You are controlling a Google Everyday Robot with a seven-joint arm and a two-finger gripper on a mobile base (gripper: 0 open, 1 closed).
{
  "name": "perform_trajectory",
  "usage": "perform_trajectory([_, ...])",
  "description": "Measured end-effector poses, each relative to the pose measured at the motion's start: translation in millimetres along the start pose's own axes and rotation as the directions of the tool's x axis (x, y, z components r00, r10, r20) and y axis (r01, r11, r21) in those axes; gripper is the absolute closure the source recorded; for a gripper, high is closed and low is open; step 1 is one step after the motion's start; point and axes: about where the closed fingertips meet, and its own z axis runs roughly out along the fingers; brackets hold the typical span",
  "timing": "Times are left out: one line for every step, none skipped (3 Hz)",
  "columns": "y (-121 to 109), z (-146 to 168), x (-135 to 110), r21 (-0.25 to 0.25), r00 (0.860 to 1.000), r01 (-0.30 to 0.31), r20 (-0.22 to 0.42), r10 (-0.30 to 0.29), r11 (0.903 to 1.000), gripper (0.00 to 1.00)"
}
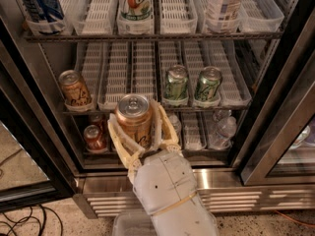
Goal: Pick orange can from middle shelf of fridge
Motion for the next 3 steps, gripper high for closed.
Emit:
perform_trajectory([-20.9, 6.1, -4.3, 0.028, 0.998, 0.055, -0.01, -0.055, 0.9981, 1.0])
perform_trajectory([-44.5, 13.2, -3.2, 0.057, 0.996, 0.083, -0.022, -0.082, 0.9949, 1.0])
perform_trajectory([-73.1, 26.8, 4.5, 0.062, 0.996, 0.092, -0.022, -0.091, 0.9938, 1.0])
